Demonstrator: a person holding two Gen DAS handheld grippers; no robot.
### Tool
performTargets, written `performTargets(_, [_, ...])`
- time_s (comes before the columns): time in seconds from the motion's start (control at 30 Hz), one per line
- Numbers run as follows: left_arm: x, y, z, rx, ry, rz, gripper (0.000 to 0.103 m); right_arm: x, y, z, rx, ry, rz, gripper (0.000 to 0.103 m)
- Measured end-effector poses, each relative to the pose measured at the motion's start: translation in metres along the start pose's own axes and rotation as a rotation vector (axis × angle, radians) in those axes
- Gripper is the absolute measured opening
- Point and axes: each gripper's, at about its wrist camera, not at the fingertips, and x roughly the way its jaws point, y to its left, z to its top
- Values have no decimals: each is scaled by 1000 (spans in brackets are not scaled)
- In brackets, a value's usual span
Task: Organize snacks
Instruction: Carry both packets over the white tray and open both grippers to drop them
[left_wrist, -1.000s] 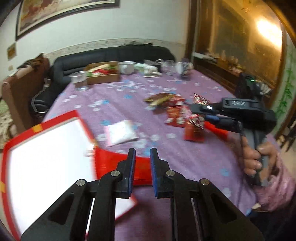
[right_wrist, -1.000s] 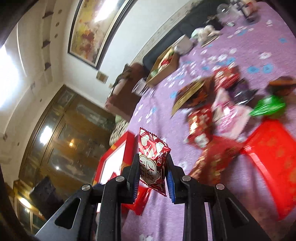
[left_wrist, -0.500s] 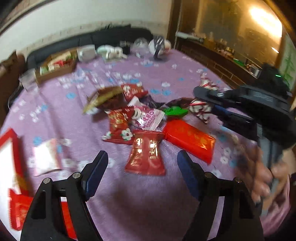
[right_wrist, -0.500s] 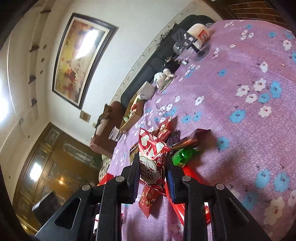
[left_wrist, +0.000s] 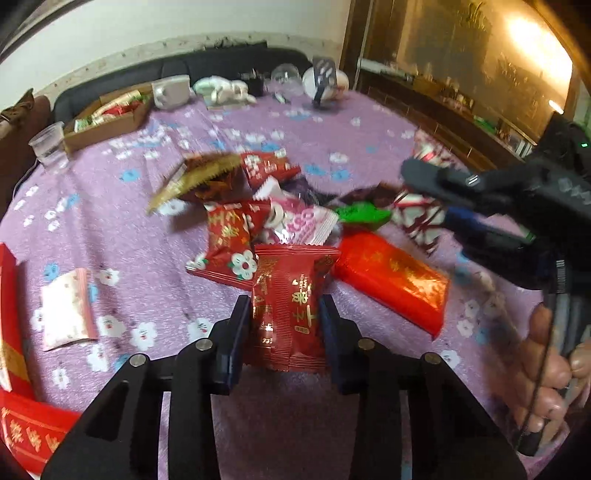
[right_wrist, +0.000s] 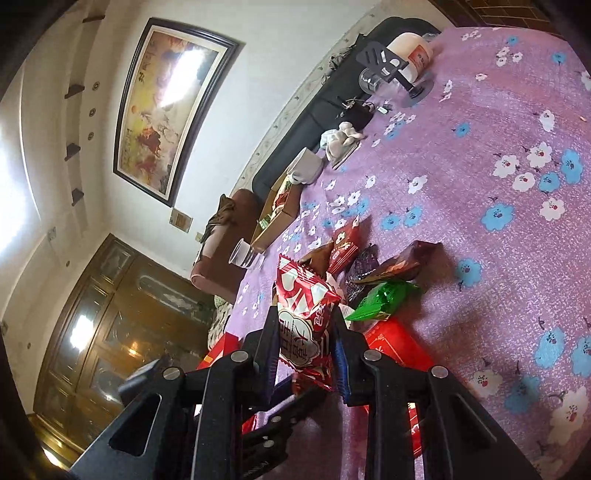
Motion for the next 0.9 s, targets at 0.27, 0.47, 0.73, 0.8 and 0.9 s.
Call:
performTargets(0.27, [-82, 32, -20, -43, -144, 145, 34, 16, 25, -15, -128, 48, -34, 27])
performTargets(0.47, [-145, 94, -44, -145, -228, 347, 34, 54, 60, -45, -158, 177, 27, 27])
performTargets(0.73, [-174, 156, -88, -280, -216, 544, 35, 113, 138, -95, -293, 332, 139, 27])
performTargets(0.8, [-172, 166, -96, -302, -200, 550, 35, 125, 156, -108, -325, 364, 162, 27])
performTargets(0.9, [-168, 178, -106, -331, -180, 547, 35, 139, 179, -128, -378, 406, 184, 27])
